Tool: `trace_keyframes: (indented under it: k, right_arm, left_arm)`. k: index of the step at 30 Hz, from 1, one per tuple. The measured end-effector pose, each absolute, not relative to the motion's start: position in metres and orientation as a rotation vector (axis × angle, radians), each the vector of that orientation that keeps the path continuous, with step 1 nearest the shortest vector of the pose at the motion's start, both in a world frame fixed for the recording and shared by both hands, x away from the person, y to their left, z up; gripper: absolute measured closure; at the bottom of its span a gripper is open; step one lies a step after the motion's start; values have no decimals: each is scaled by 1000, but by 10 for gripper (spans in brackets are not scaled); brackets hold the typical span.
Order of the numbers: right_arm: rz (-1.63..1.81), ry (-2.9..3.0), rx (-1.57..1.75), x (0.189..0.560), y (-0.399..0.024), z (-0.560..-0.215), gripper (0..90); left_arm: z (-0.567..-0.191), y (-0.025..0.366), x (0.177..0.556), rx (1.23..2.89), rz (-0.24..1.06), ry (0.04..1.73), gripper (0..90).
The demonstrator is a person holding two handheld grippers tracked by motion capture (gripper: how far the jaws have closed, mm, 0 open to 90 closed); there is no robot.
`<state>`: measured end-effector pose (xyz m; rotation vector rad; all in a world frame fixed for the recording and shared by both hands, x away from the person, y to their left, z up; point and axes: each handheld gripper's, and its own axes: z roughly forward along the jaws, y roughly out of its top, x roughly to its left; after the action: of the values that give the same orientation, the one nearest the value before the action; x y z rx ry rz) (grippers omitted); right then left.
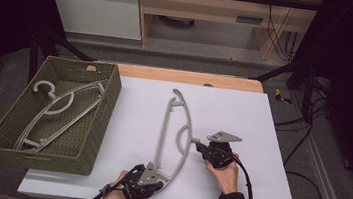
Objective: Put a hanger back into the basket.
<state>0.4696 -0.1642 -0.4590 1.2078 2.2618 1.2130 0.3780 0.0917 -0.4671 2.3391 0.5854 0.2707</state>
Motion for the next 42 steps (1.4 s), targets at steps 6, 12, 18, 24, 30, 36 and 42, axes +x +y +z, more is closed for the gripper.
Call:
trace_keyframes:
  k: [6,12,18,24,30,36,42]
  right_arm:
    - [1232,2248,1213,450,-185,-454,900]
    - [1258,2244,1192,442,-189,-452,900]
    - [1271,2266,1174,436,-182,-451,900]
    - [1258,2325,1105,430,-160,-453,900]
    - [1186,2404,1072,429,-135,-464,900]
    - [1077,2420,1113,433,-130,-475,900]
    - [1045,2411,1170,431,-133,-474,900]
  left_arm:
    - [-467,62,384,2357,264,557,900]
    - [-466,43,390,2348,251,536,900]
    - [-448,76,388,2243,287,590,900]
    - [-432,133,395,2137,357,729,900]
    - [-430,158,400,2100,378,804,900]
    - [-432,163,404,2099,383,824,900]
    - [-433,165,406,2104,383,831,900]
